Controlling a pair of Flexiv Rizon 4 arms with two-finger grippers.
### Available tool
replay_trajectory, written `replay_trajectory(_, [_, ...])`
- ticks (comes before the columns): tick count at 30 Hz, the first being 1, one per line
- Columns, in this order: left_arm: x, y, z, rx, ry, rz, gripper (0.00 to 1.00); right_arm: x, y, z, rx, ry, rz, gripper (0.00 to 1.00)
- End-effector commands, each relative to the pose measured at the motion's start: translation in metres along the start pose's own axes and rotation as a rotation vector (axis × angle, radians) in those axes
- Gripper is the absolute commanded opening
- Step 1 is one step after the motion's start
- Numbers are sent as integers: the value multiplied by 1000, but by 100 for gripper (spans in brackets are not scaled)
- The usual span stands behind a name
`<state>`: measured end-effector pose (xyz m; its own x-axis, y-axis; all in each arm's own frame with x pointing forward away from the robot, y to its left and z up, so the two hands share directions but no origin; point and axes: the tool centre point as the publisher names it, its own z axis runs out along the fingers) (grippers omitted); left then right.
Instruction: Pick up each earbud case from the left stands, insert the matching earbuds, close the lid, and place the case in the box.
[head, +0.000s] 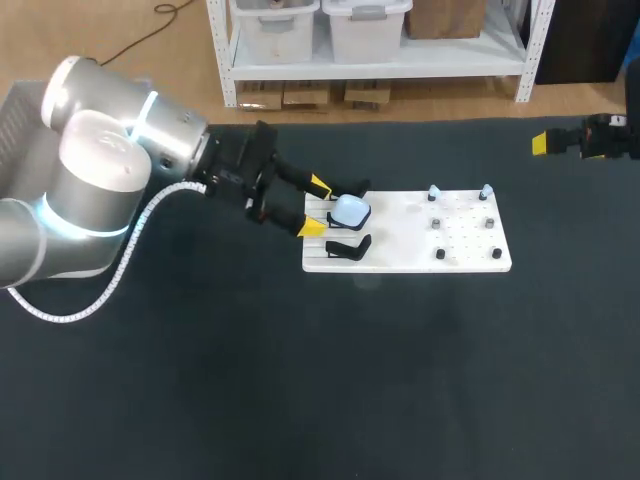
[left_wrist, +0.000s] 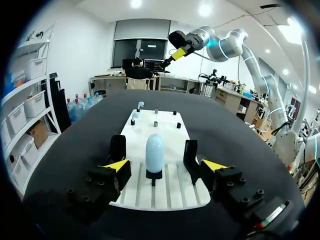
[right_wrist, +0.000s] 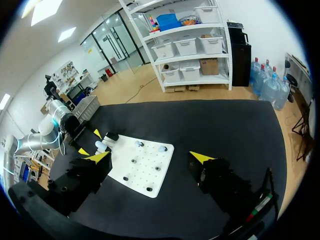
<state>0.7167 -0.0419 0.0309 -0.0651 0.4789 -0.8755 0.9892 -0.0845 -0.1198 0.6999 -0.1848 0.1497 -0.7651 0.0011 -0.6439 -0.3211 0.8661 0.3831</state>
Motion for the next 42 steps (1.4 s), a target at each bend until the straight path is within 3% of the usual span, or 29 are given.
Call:
replay_trajectory(1, [1,3,6,5,-7,1,90,0,0,0,1,1,0,100])
replay_trajectory(7, [0,4,13,-19,-12,13,91,0,0,0,1,1,0,100])
replay_trajectory(25, [1,14,22,-38,-17,-4,66,0,0,0,1,1,0,100])
replay_trajectory(42, [2,16,30,-37,-13,-9,57,0,0,0,1,1,0,100])
